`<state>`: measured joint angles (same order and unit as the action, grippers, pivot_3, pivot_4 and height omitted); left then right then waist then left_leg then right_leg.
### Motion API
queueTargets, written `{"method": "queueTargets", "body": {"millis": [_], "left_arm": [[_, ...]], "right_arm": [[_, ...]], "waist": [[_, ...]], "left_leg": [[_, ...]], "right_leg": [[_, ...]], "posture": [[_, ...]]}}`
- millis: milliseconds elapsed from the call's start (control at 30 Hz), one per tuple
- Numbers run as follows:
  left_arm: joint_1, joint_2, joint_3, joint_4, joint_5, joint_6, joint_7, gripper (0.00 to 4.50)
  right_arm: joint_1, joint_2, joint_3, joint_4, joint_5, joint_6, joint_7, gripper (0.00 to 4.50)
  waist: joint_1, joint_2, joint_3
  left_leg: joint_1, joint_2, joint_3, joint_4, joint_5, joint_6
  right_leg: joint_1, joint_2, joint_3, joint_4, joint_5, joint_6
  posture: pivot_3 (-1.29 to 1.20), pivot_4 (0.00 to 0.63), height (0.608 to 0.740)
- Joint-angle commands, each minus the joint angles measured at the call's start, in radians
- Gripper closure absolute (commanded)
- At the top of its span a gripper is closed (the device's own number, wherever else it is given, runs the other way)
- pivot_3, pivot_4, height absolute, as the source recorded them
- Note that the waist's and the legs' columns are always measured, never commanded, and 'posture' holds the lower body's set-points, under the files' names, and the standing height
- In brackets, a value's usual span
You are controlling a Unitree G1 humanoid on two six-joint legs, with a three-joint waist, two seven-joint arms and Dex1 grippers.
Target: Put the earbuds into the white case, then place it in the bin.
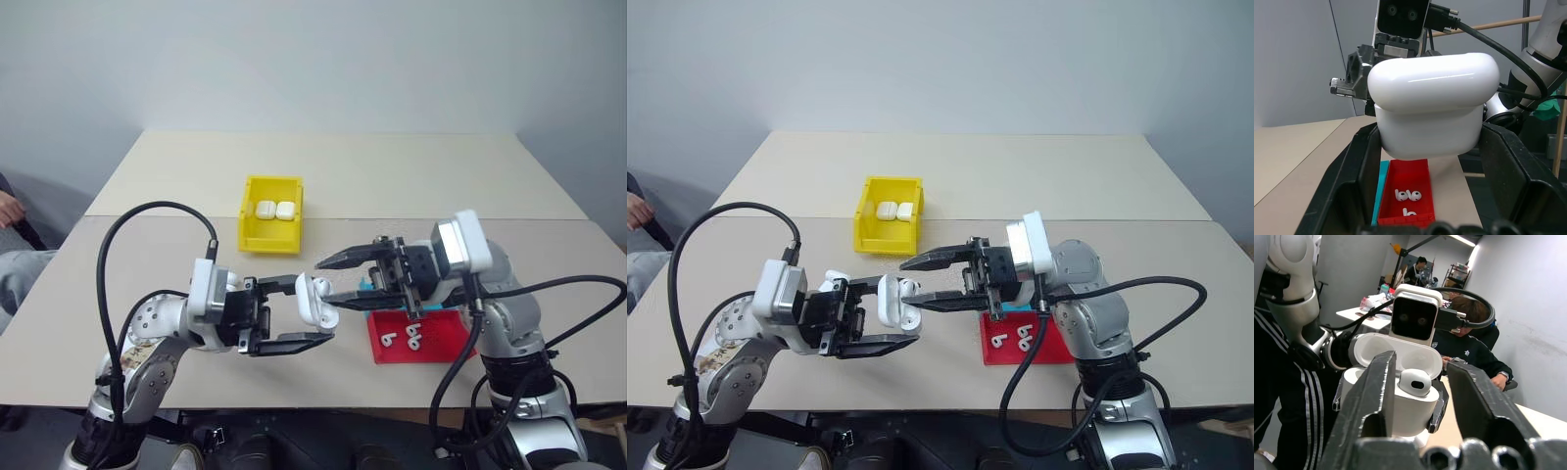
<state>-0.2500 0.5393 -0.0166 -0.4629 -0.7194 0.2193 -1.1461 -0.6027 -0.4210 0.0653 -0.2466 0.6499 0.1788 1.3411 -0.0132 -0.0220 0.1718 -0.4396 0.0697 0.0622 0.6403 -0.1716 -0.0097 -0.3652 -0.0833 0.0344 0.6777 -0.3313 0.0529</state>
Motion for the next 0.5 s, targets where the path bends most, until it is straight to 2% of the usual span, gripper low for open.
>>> {"method": "queueTargets", "body": {"millis": [33, 100, 200, 300, 400, 500], "left_arm": [[-0.004, -0.006, 0.007, -0.01, 0.002, -0.019, 0.004, 1.77], [0.015, 0.002, 0.005, 0.016, 0.044, -0.051, -0.015, 1.77], [0.063, 0.031, 0.008, 0.03, 0.106, -0.093, -0.031, 1.77], [0.115, 0.052, 0.017, 0.03, 0.146, -0.134, -0.038, 1.77], [0.163, 0.065, 0.027, 0.014, 0.158, -0.149, -0.028, 1.77], [0.198, 0.066, 0.025, 0.003, 0.182, -0.17, -0.014, 1.77]], "right_arm": [[-0.012, -0.023, -0.018, -0.019, 0.005, -0.02, 0.007, 2.42], [-0.026, -0.06, -0.06, -0.029, 0.039, 0.015, -0.002, 2.42], [-0.06, -0.198, -0.095, -0.014, 0.052, 0.124, 0.005, 2.42], [-0.102, -0.342, -0.029, 0.058, -0.097, 0.137, 0.031, 2.42], [-0.161, -0.445, 0.093, 0.174, -0.303, 0.065, 0.078, 2.42], [-0.243, -0.48, 0.212, 0.315, -0.479, 0.002, 0.119, 2.42]], "waist": [[0.0, 0.0, 0.0], [0.0, 0.0, 0.0], [0.001, 0.0, 0.0], [0.0, 0.0, 0.0], [-0.004, 0.0, 0.0], [-0.006, 0.0, 0.0]], "left_leg": [[0.0, 0.0, 0.0, 0.0, 0.0, 0.0], [0.0, 0.0, 0.0, 0.0, 0.0, 0.0], [0.0, 0.0, 0.001, 0.0, 0.0, 0.0], [0.0, 0.0, 0.001, -0.001, 0.0, 0.0], [0.0, 0.0, 0.001, -0.002, 0.0, 0.0], [0.0, 0.0, 0.003, -0.003, 0.0, 0.0]], "right_leg": [[0.0, 0.0, 0.0, 0.0, 0.0, 0.0], [0.0, 0.0, 0.0, 0.0, 0.0, 0.0], [0.0, 0.0, 0.0, 0.0, 0.0, 0.0], [-0.001, 0.0, 0.0, -0.001, 0.0, 0.0], [-0.002, 0.0, 0.001, -0.002, 0.0, -0.001], [-0.003, 0.0, 0.003, -0.002, 0.0, -0.001]], "posture": [[0.0, 0.15, 0.74], [0.0, 0.15, 0.74], [0.0, 0.15, 0.74], [0.0, 0.15, 0.74], [0.0, 0.15, 0.74], [0.0, 0.15, 0.74]]}}
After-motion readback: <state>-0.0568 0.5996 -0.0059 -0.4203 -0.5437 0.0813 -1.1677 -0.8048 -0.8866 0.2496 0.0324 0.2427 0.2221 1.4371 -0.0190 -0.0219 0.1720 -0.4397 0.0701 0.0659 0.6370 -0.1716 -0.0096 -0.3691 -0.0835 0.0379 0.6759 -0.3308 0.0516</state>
